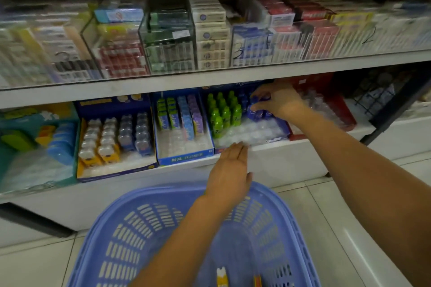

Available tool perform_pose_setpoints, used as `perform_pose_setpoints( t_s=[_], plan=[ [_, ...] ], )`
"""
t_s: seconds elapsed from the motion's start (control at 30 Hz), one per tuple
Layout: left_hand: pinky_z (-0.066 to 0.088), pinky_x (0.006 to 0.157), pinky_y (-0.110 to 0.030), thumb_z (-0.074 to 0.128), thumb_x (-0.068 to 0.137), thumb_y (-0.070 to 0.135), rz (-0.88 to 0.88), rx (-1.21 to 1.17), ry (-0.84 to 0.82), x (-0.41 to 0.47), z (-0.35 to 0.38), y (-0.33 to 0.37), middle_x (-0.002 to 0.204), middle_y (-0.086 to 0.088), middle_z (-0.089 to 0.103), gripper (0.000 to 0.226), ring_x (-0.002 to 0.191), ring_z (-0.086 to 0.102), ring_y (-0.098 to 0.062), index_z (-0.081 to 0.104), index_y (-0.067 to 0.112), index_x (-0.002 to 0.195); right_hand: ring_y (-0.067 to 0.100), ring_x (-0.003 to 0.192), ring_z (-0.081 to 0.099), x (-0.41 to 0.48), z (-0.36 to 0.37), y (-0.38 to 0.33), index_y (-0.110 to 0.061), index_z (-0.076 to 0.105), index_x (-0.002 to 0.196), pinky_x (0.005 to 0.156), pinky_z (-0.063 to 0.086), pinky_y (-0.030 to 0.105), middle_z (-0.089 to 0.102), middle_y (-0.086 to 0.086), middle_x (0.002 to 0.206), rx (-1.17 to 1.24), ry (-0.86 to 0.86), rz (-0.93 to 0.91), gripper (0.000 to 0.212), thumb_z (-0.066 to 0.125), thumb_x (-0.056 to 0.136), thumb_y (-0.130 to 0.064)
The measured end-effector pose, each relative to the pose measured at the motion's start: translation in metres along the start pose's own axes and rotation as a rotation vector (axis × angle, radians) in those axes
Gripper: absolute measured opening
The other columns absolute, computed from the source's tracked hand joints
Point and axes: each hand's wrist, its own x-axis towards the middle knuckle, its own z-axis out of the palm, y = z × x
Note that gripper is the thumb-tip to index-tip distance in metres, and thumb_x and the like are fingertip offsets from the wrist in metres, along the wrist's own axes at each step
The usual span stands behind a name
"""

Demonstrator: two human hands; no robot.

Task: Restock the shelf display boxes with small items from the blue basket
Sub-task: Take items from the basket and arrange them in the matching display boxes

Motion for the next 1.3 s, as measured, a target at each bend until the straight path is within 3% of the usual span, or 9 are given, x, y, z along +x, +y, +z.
perform_pose_setpoints(
  t_s=[0.17, 0.27, 0.6, 0.73, 0.83, 0.97, 1.07, 1.2, 1.3],
  plan=[
    [-0.006, 0.114, -0.019, 0.048, 0.096, 0.025, 0.034, -0.049, 0.107, -0.001, 0.010, -0.010, 0.159, -0.001, 0.010, 0.068, 0.146, 0.009, -0.016, 0.011, 0.014, 0.152, 0.010, 0.086, 0.058, 0.020, 0.006, 0.011, -0.018, 0.070, 0.105, 0.067, 0.047, 0.015, 0.069, 0.005, 0.109, -0.024, -0.114, -0.028, 0.036, 0.081, 0.072, -0.025],
    [-0.010, 0.110, -0.015, 0.050, 0.095, 0.022, 0.027, -0.079, 0.148, -0.002, 0.015, -0.010, 0.158, -0.001, 0.012, 0.069, 0.146, 0.009, -0.017, 0.012, 0.015, 0.152, 0.007, 0.088, 0.054, 0.026, 0.013, 0.014, -0.015, 0.069, 0.109, 0.059, 0.036, 0.005, 0.067, 0.007, 0.111, -0.096, -0.136, -0.054, 0.040, 0.081, 0.072, -0.025],
    [0.020, 0.113, -0.024, 0.053, 0.093, 0.018, -0.001, -0.227, 0.108, -0.007, 0.000, -0.004, 0.156, -0.001, 0.022, 0.061, 0.143, 0.019, -0.016, 0.027, 0.014, 0.148, 0.031, 0.122, 0.043, 0.011, 0.017, -0.008, -0.016, 0.056, 0.127, 0.095, 0.038, 0.033, 0.056, 0.012, 0.128, -0.433, -0.159, -0.041, 0.051, 0.071, 0.081, -0.031],
    [0.038, 0.098, -0.028, 0.056, 0.090, 0.015, -0.006, -0.362, 0.223, -0.039, 0.011, -0.016, 0.134, -0.008, 0.051, 0.040, 0.122, 0.049, -0.023, 0.051, 0.010, 0.130, 0.023, 0.089, 0.058, -0.045, 0.025, -0.023, -0.006, 0.066, 0.099, 0.079, 0.047, 0.032, 0.066, 0.013, 0.094, -0.119, 0.090, -0.101, 0.025, 0.073, 0.079, -0.018],
    [0.043, 0.089, -0.031, 0.054, 0.088, 0.008, -0.168, -0.434, 0.031, -0.073, 0.045, -0.031, 0.115, -0.014, 0.064, 0.027, 0.106, 0.060, -0.029, 0.061, 0.005, 0.114, 0.010, 0.070, 0.057, -0.104, 0.056, -0.039, -0.016, 0.067, 0.079, 0.065, 0.044, 0.023, 0.063, -0.002, 0.073, -0.024, -0.246, -0.077, 0.011, 0.076, 0.076, -0.023],
    [0.039, 0.095, -0.026, 0.058, 0.090, 0.017, -0.333, -0.319, -0.641, -0.123, 0.104, -0.058, 0.133, -0.011, 0.055, 0.042, 0.120, 0.053, -0.025, 0.052, 0.009, 0.130, 0.023, 0.101, 0.059, -0.164, 0.139, -0.045, -0.010, 0.063, 0.112, 0.074, 0.038, 0.026, 0.064, 0.007, 0.112, -0.312, -0.855, -0.004, 0.035, 0.071, 0.082, -0.027],
    [0.041, 0.104, -0.034, 0.065, 0.086, 0.030, -0.312, -0.156, -0.924, -0.158, 0.137, -0.076, 0.141, -0.009, 0.049, 0.054, 0.126, 0.049, -0.027, 0.049, 0.014, 0.136, 0.029, 0.110, 0.057, -0.201, 0.195, -0.019, -0.006, 0.052, 0.129, 0.083, 0.044, 0.032, 0.057, 0.013, 0.126, -0.427, -1.103, 0.143, 0.051, 0.069, 0.085, -0.026],
    [0.043, 0.102, -0.038, 0.063, 0.085, 0.042, -0.351, -0.163, -1.006, -0.175, 0.153, -0.096, 0.138, -0.011, 0.052, 0.055, 0.121, 0.052, -0.029, 0.053, 0.015, 0.131, 0.018, 0.089, 0.053, -0.236, 0.235, 0.016, -0.011, 0.059, 0.120, 0.082, 0.047, 0.032, 0.061, 0.009, 0.122, -0.525, -1.181, 0.270, 0.037, 0.064, 0.085, -0.023],
    [0.046, 0.095, -0.036, 0.058, 0.088, 0.039, -0.418, -0.269, -0.890, -0.177, 0.162, -0.106, 0.128, -0.014, 0.059, 0.042, 0.112, 0.057, -0.030, 0.060, 0.012, 0.121, 0.021, 0.072, 0.050, -0.245, 0.256, 0.025, -0.013, 0.059, 0.085, 0.074, 0.047, 0.034, 0.060, 0.011, 0.089, -0.608, -1.240, 0.235, 0.021, 0.068, 0.081, -0.032]
  ],
)
